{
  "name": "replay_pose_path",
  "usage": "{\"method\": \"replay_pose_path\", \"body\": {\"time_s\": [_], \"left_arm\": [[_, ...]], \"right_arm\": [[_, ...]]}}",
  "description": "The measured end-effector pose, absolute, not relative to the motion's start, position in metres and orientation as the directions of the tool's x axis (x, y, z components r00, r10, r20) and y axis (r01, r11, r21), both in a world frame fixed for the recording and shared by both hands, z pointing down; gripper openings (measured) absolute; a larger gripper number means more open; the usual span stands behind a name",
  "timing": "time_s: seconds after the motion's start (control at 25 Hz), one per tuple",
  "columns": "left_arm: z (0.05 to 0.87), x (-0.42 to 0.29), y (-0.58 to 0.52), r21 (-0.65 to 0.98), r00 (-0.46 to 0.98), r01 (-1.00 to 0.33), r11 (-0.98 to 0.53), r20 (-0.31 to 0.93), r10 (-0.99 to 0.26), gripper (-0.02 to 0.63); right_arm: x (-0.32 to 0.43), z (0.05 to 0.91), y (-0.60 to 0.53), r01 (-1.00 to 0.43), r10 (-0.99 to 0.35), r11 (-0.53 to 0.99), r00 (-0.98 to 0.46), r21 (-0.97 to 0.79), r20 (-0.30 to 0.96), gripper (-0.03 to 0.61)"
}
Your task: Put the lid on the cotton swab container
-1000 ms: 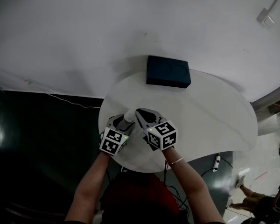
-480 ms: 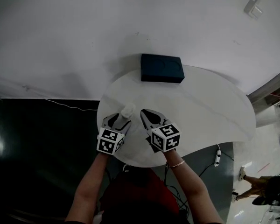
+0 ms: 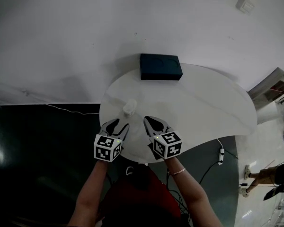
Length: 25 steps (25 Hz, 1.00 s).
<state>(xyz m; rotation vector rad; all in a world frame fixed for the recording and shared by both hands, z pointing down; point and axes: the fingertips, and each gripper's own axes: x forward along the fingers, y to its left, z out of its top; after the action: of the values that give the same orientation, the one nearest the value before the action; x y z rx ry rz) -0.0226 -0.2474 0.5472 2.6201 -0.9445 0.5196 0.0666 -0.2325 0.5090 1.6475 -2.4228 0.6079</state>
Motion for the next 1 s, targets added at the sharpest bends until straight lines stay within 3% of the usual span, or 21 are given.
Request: {"method": "replay_pose_path", "body": {"time_s": [0.4, 1.0], "left_arm": [[0.524, -0.035, -0.225, 0.169, 0.711, -0.680, -0.714, 0.391, -0.584, 0.054], [0.490, -0.034, -0.194, 0.154, 0.670, -0.731, -0.664, 0.345, -0.657, 0.025]], "right_arm": [[0.066, 0.503, -0.197, -0.935, -0.880, 0.266, -0.335, -0.233, 0.336, 0.017], [0.080, 0.490, -0.156, -0.932, -0.899, 0.255, -0.326, -0.257, 0.292, 0.015]]}}
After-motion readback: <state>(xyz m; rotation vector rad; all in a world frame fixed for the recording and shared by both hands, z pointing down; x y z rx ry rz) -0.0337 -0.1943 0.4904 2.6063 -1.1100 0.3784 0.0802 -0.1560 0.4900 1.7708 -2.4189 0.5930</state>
